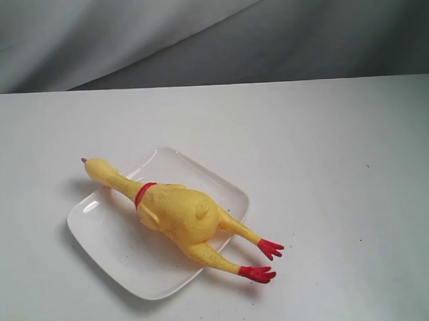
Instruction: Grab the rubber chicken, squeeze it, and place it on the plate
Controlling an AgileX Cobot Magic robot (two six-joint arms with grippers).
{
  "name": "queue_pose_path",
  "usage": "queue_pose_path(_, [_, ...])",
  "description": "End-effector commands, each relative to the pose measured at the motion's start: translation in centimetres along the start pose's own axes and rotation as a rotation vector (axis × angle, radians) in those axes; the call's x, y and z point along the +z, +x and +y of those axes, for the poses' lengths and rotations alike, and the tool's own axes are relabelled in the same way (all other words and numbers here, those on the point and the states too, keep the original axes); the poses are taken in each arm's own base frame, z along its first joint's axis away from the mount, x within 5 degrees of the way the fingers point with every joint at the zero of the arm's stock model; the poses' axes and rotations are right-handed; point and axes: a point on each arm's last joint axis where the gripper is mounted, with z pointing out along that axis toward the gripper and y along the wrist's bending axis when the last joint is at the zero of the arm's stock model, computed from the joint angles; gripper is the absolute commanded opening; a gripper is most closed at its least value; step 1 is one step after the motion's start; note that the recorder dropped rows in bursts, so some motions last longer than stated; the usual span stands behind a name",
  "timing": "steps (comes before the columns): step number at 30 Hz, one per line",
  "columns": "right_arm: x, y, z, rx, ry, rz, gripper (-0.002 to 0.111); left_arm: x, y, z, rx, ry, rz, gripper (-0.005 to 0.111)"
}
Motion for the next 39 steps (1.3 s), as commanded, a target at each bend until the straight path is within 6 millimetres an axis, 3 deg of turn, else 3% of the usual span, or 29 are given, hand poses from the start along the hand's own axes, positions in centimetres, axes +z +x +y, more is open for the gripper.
queue_pose_path(1, [0.0, 0.0, -0.1, 0.002, 0.008, -0.005, 0.0, 0.2, 4.1, -0.3, -0.09, 0.009, 0.123, 0.0])
queue_pose_path(10, [0.0, 0.0, -0.1, 0.002, 0.008, -0.005, 0.0, -0.2, 6.4, -0.6, -0.159, 0.011, 0.33, 0.0])
queue_pose_path(39, [0.0, 0.0, -0.1, 0.002, 0.008, -0.005, 0.0, -0.2, 6.5, -0.6, -0.151, 0.011, 0.334, 0.0])
